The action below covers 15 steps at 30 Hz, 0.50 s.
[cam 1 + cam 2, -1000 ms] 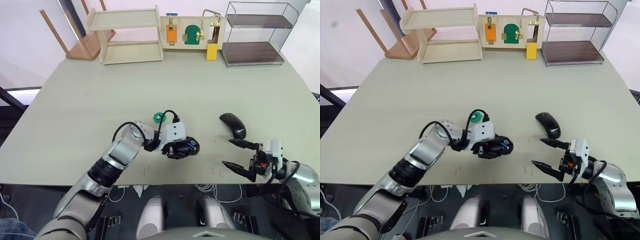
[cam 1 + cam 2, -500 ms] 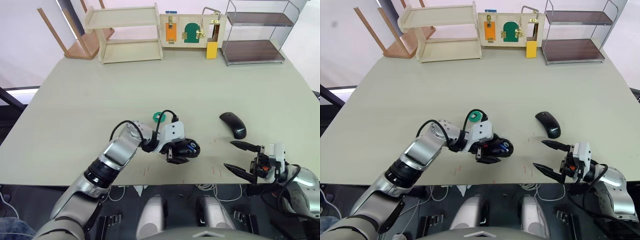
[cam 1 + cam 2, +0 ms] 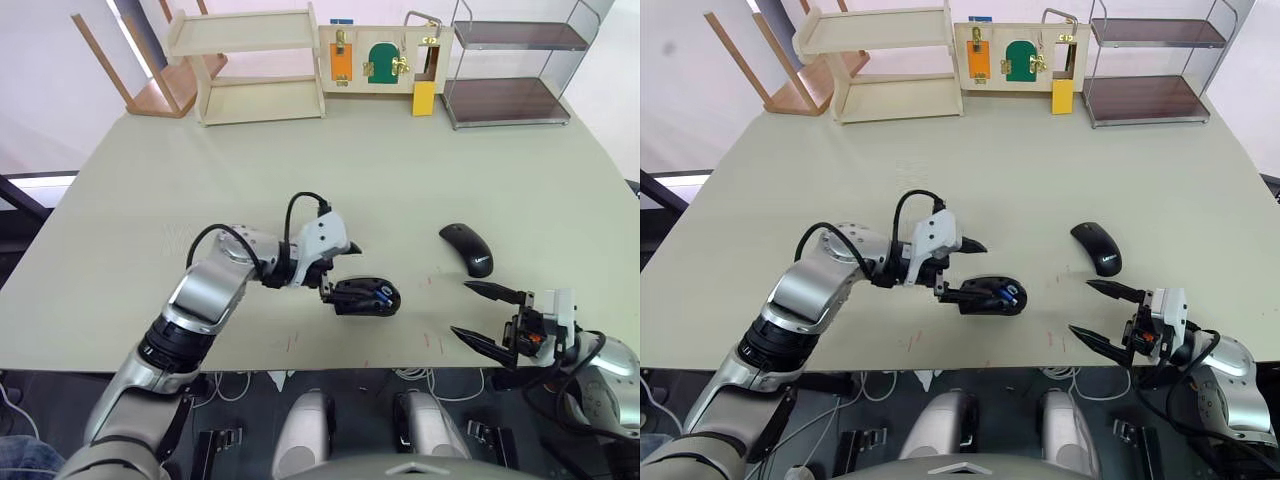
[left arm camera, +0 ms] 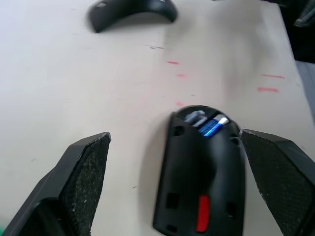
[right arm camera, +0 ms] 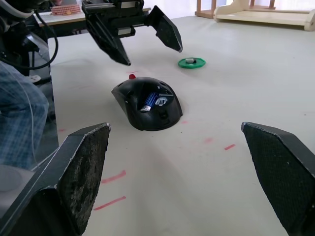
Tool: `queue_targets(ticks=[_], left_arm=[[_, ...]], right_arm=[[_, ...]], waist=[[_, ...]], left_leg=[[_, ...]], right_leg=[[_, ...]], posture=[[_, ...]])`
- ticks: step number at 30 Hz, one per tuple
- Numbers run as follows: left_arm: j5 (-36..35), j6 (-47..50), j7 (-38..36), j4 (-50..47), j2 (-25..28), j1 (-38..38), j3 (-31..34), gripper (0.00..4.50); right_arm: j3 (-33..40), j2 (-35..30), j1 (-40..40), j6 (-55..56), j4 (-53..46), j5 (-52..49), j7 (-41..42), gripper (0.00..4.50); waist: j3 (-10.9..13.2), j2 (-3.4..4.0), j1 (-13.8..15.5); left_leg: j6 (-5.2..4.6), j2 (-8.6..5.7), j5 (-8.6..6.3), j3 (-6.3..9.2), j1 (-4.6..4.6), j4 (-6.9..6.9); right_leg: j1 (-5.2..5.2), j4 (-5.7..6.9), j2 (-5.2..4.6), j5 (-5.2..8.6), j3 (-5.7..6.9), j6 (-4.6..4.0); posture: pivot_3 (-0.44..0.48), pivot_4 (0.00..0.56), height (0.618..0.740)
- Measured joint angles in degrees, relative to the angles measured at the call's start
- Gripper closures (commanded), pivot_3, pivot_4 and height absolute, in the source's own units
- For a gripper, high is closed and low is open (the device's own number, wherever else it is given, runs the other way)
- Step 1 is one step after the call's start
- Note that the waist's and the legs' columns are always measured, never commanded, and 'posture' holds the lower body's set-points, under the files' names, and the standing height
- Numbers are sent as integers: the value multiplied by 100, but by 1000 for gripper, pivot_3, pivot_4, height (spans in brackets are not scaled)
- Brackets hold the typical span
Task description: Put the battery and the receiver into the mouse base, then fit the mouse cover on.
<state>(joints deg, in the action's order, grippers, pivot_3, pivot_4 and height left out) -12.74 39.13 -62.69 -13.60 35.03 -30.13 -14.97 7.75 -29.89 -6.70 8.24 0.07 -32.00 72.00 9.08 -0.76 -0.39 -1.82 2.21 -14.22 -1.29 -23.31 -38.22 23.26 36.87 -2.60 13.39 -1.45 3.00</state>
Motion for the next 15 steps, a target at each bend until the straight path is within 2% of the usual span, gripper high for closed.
queue_targets(ticks=[3,9,15], left_arm=[[-161,-57,227,52,-78,206,347,33],[-316,-448,1243,115,-525,746,1297,33],[-245,-557,2106,94,-773,1081,1542,33]], right_arm=[[29,21,-24,67,-5,-2,-22,0],[91,75,-201,123,-46,-2,-76,0],[126,76,-192,127,-129,-5,-85,0]], waist=[[1,0,-2],[2,1,-1],[2,0,11]], left_leg=[[0,0,0,0,1,0],[0,0,0,2,1,-3],[1,0,0,0,1,-8]], right_leg=[[0,0,0,0,0,0],[0,1,-2,-10,-1,-12],[-1,4,-2,-12,2,-11]], posture=[[0,150,740],[0,150,740],[0,150,740]])
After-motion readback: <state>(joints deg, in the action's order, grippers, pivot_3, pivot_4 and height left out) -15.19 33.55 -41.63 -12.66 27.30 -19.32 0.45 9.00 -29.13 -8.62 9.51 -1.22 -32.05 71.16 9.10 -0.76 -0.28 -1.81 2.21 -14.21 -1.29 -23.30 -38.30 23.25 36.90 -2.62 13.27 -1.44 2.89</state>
